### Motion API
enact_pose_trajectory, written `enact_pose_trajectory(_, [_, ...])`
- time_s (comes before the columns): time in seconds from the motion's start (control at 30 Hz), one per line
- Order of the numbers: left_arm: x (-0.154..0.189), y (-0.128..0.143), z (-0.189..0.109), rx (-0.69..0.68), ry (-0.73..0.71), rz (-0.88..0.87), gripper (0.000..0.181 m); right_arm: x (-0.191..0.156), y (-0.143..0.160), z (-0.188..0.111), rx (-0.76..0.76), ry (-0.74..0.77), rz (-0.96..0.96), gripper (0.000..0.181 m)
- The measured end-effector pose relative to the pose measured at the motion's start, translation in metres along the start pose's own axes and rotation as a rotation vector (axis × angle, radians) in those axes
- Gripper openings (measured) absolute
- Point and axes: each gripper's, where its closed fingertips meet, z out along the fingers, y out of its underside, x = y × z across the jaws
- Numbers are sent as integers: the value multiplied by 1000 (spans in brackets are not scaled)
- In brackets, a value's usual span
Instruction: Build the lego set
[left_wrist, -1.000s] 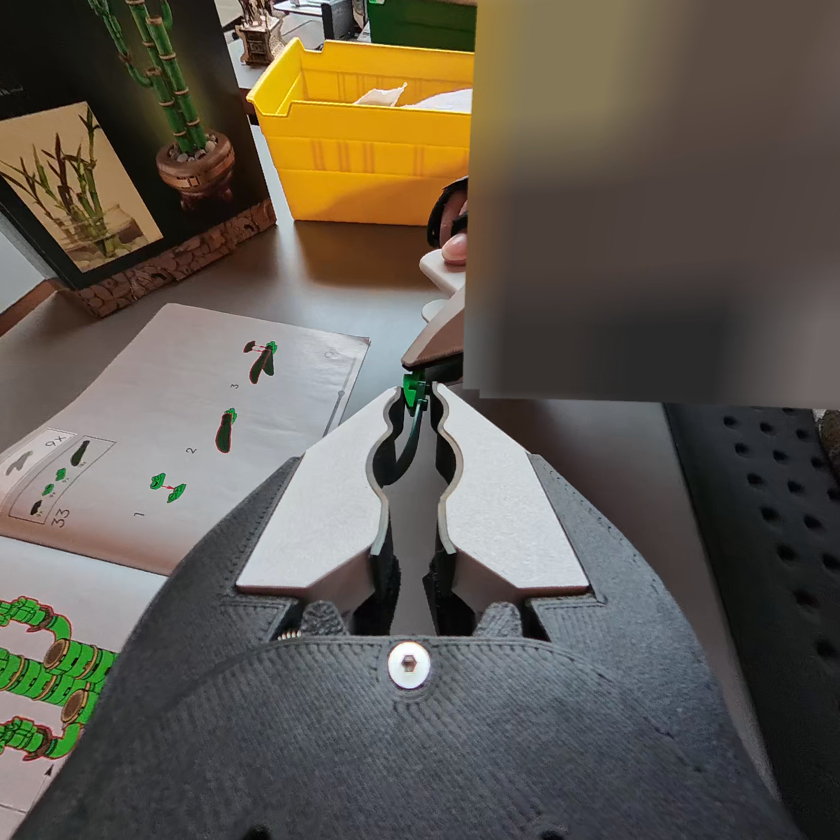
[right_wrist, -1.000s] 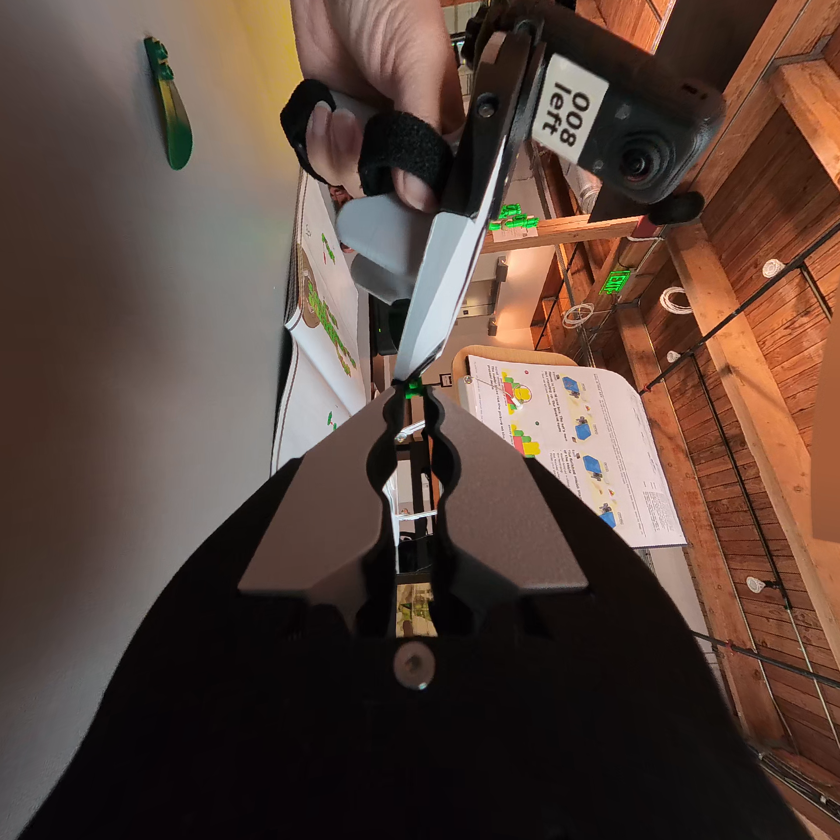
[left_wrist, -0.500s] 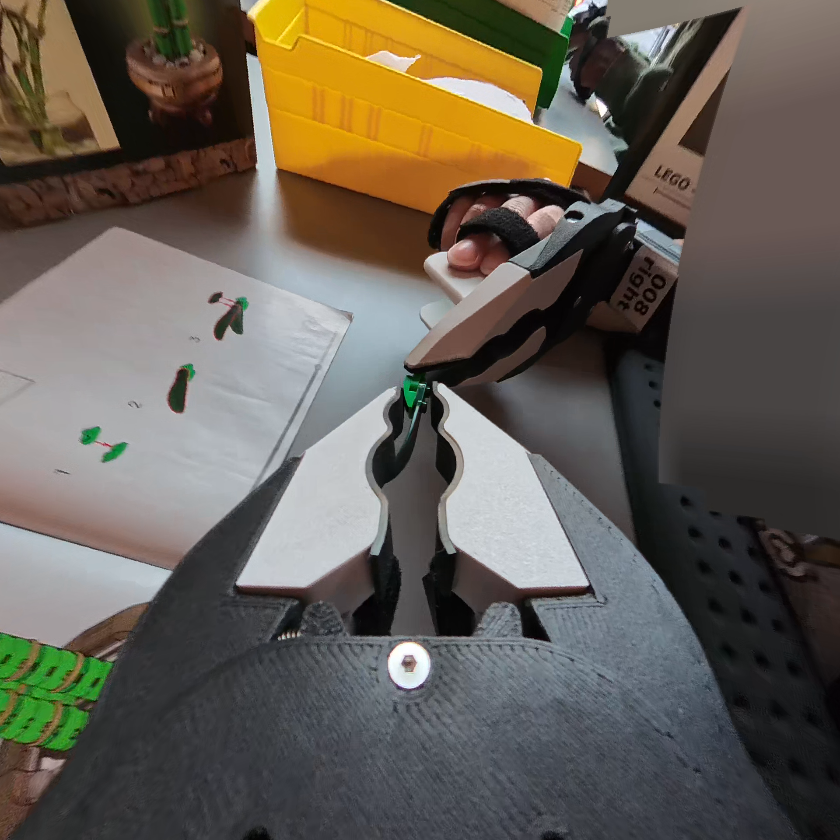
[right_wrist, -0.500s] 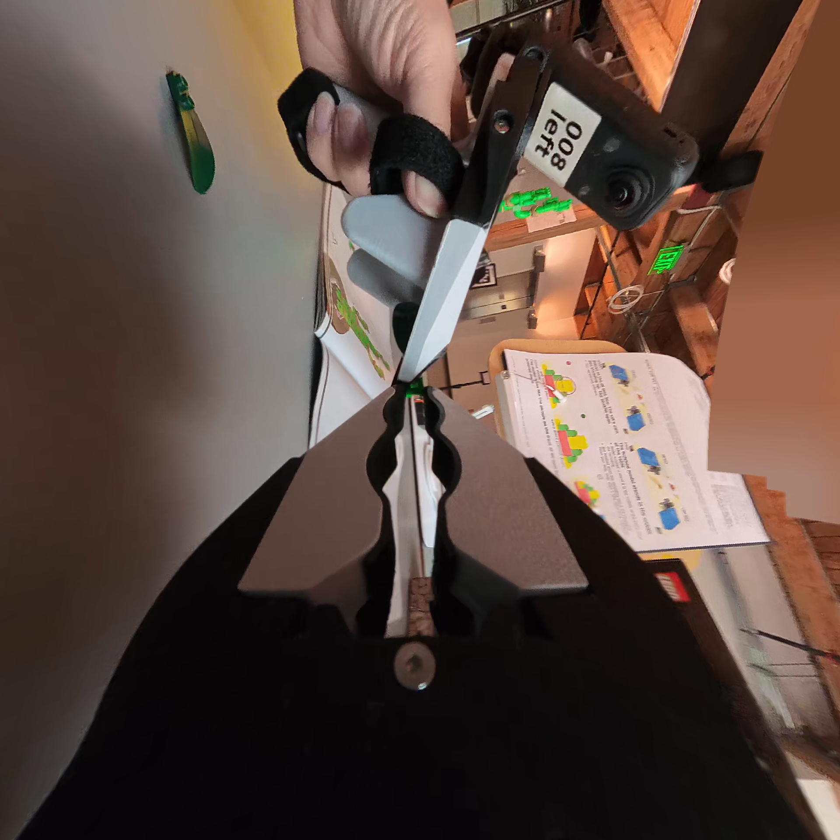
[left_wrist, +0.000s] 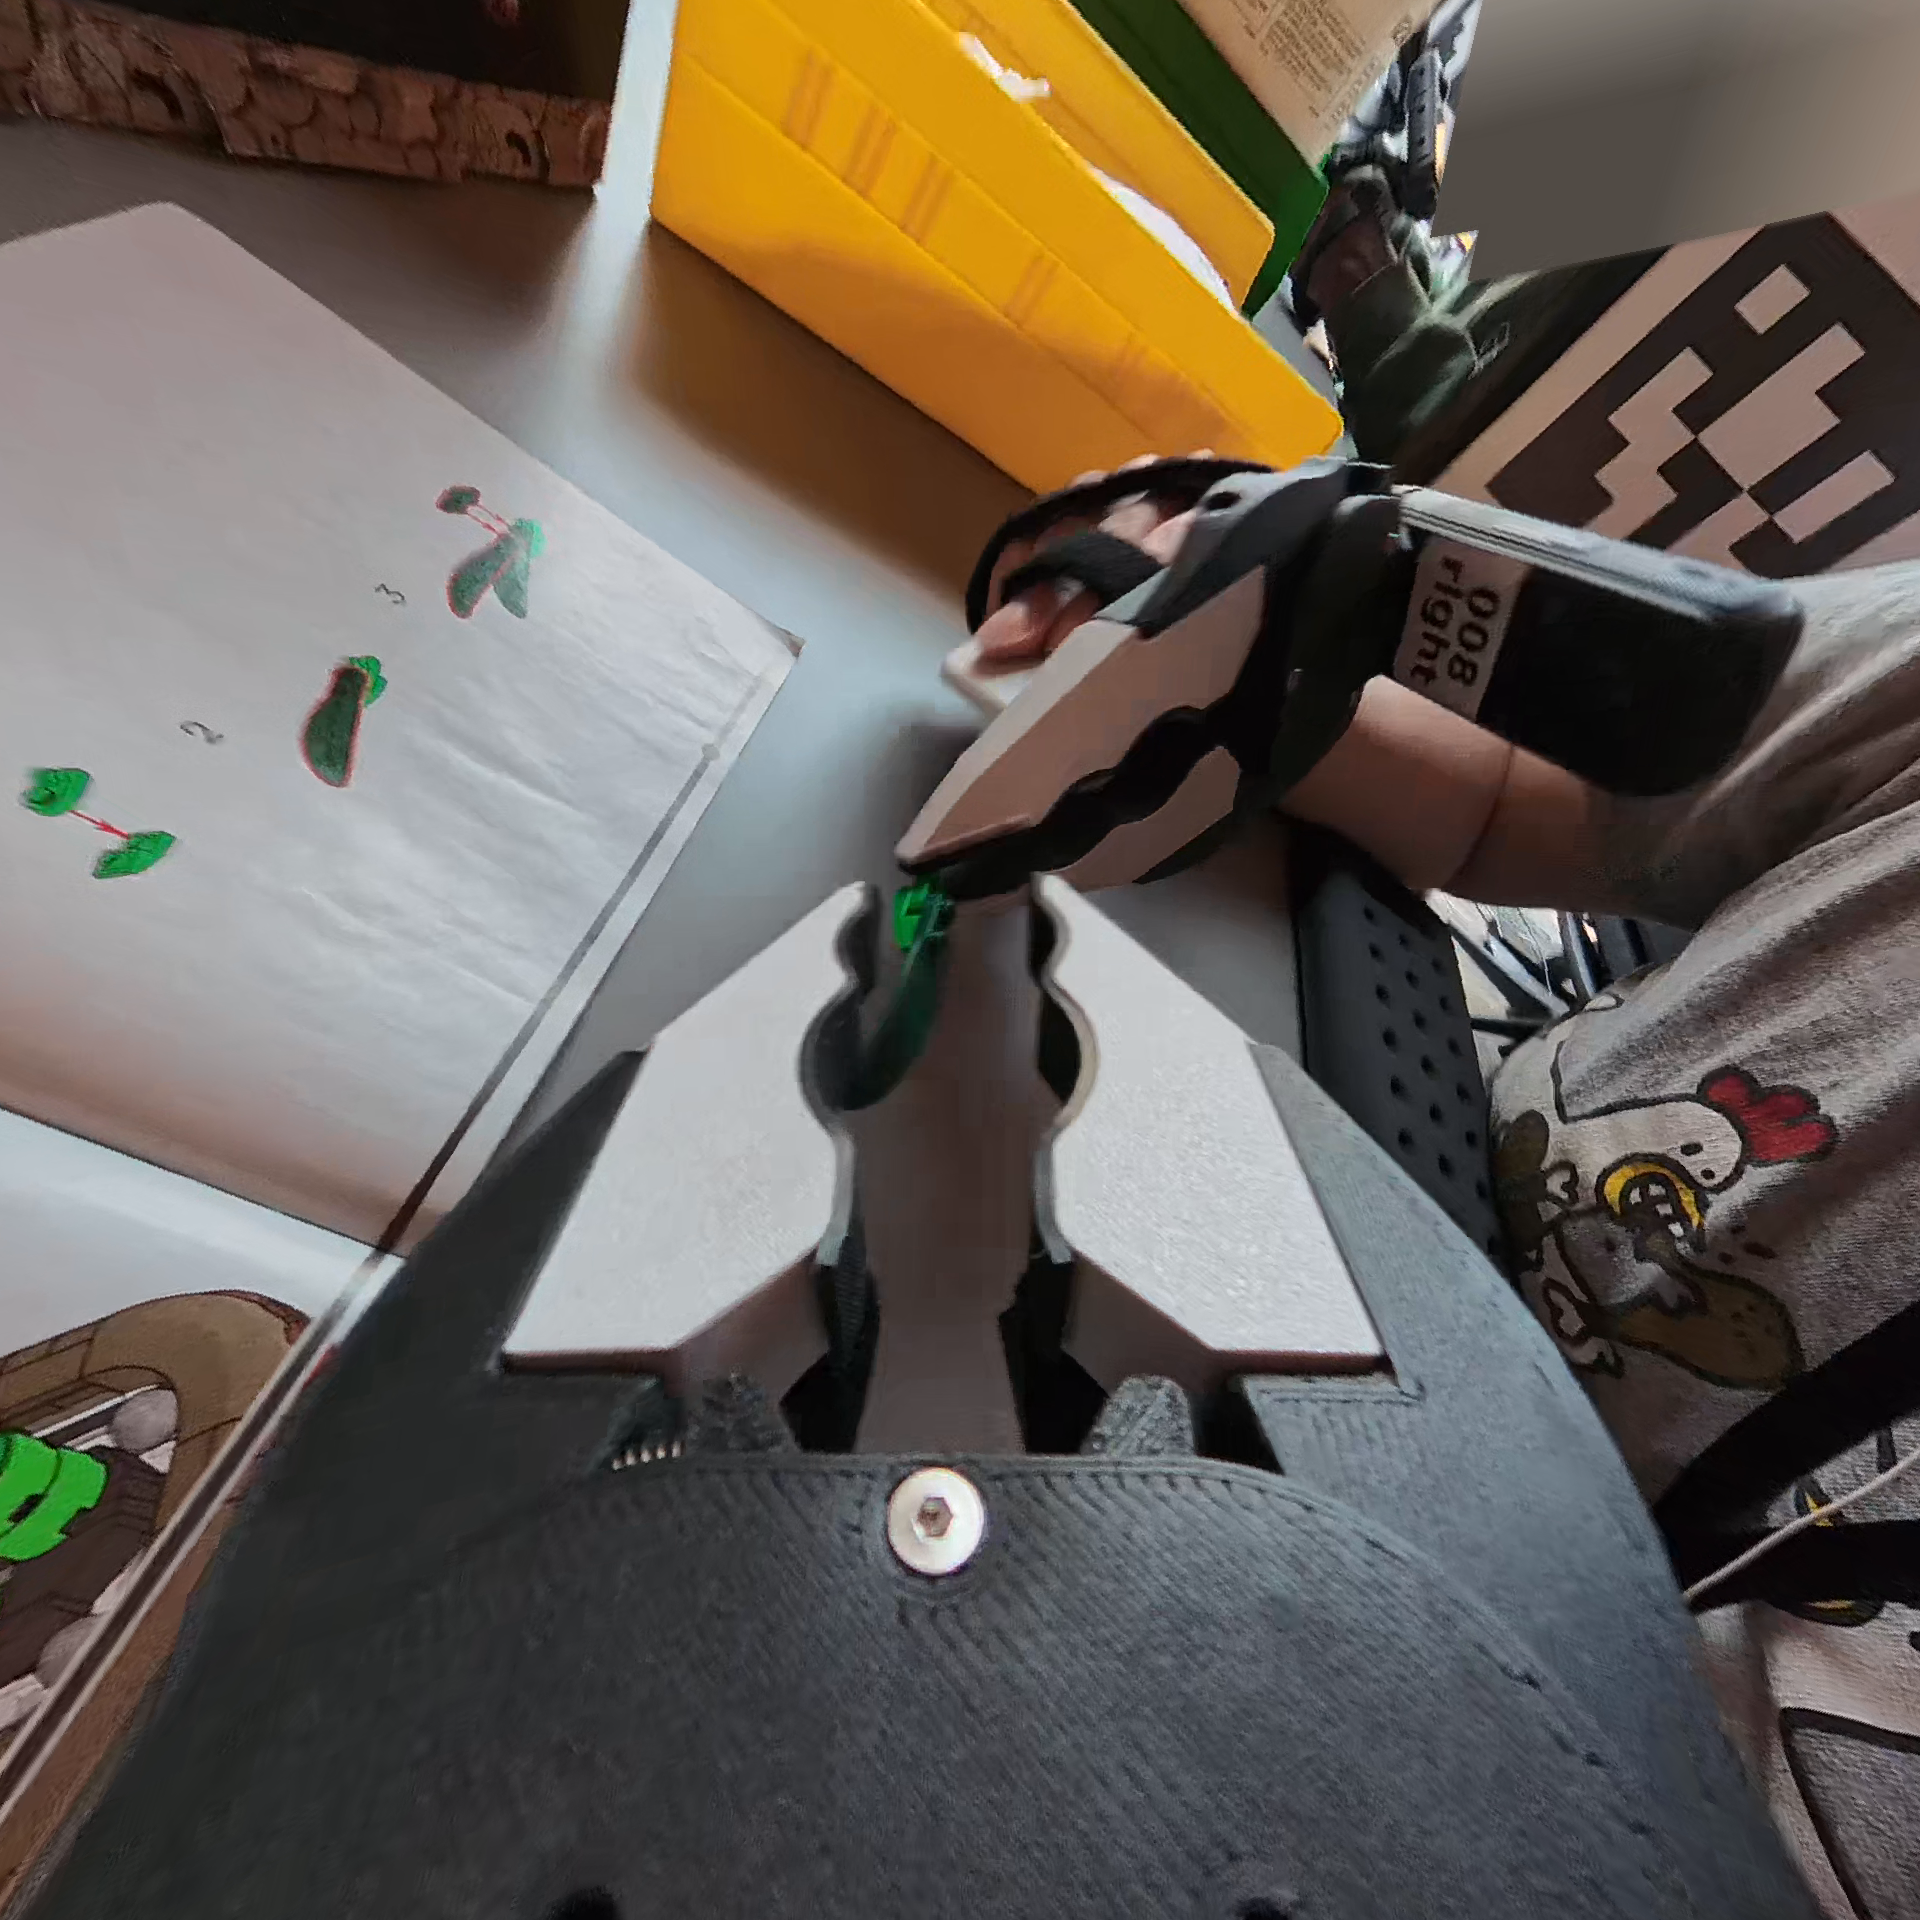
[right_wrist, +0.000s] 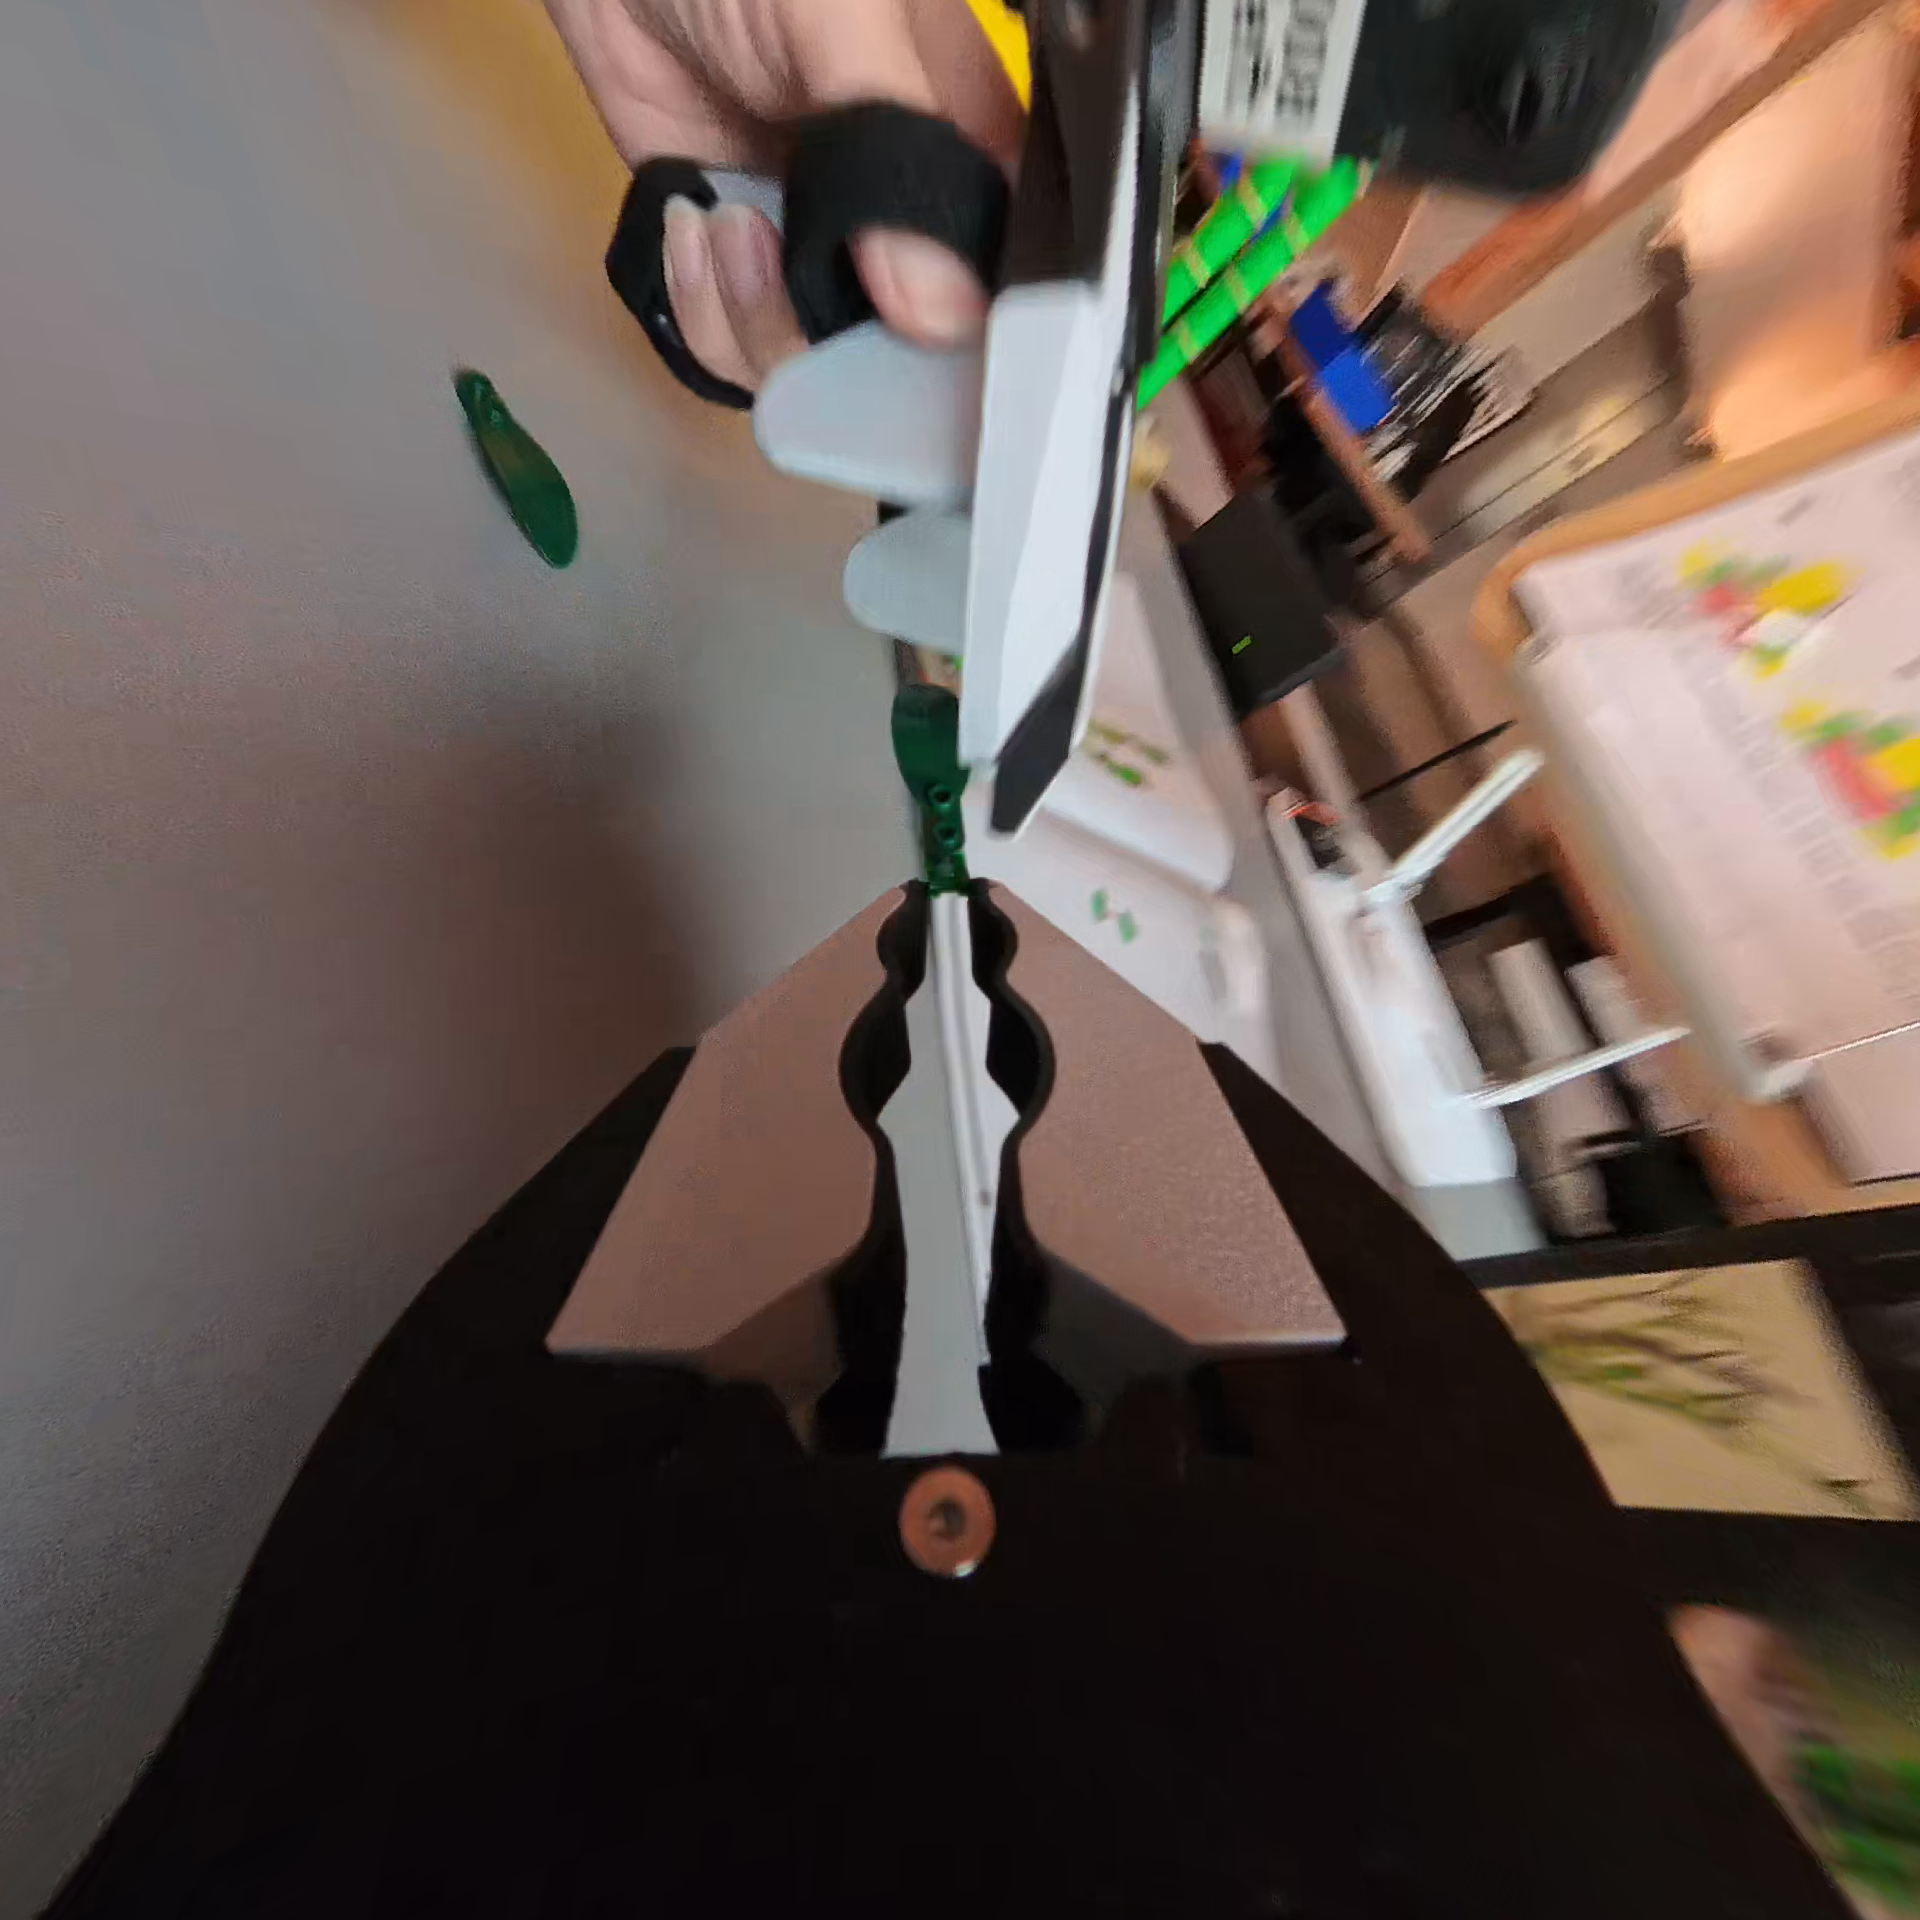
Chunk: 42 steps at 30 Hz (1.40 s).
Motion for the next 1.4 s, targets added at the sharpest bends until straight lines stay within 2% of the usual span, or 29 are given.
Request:
enact_pose_trajectory(0.1, [-5, -17, -13, 88, -31, 24, 42, -7, 17, 1, -32, -202, 392, 6])
enact_pose_trajectory(0.17, [-10, -26, -23, 149, -66, 53, 45, -6, 11, -6, 29, -349, 667, 6])
enact_pose_trajectory(0.23, [-8, -36, -30, 204, -71, 77, 45, 6, 4, -15, 139, -439, 910, 6])
enact_pose_trajectory(0.3, [-4, -43, -35, 243, -69, 105, 43, 17, 11, -19, 169, -460, 1043, 6])
enact_pose_trajectory(0.5, [1, -45, -37, 250, -77, 151, 40, 18, 15, -25, 205, -583, 1215, 7])
enact_pose_trajectory(0.63, [0, -41, -34, 227, -87, 170, 36, 22, 15, -27, 236, -605, 1262, 7])
enact_pose_trajectory(1.4, [-5, -31, -29, 151, -138, 272, 36, 19, 17, -27, 227, -642, 1294, 6])
